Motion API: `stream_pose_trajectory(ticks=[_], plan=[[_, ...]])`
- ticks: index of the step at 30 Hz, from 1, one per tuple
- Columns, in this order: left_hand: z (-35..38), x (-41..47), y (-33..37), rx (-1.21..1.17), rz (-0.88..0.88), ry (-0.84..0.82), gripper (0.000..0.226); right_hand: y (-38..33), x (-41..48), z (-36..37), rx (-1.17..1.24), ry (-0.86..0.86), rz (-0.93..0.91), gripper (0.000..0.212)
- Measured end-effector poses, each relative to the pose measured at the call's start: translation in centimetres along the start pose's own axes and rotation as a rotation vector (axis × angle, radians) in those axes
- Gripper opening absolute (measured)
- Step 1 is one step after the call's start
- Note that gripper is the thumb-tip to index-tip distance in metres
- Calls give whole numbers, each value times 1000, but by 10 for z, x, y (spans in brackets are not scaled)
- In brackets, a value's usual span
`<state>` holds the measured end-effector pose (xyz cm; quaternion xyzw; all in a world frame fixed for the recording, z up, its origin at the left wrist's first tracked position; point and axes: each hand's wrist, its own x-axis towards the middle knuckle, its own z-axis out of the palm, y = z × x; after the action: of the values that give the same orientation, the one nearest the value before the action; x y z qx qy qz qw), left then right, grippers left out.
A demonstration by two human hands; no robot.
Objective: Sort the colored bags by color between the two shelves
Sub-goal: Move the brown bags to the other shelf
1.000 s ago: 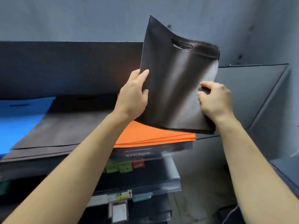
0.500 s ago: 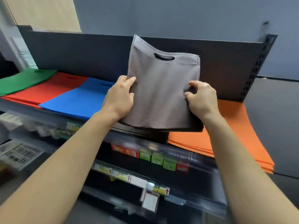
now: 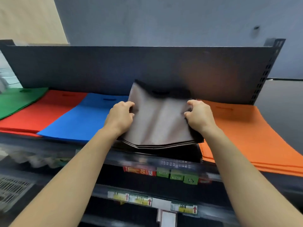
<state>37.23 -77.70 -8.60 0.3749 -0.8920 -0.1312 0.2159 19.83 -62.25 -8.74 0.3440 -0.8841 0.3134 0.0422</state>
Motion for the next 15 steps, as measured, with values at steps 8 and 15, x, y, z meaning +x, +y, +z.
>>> stream_pose_trajectory(ticks=[8, 15], plan=[[22, 26, -26, 144, 53, -187, 25, 1, -4, 24, -116, -51, 182, 39], [19, 30, -7, 346, 139, -126, 19, 0, -17, 8, -267, 80, 218, 27]])
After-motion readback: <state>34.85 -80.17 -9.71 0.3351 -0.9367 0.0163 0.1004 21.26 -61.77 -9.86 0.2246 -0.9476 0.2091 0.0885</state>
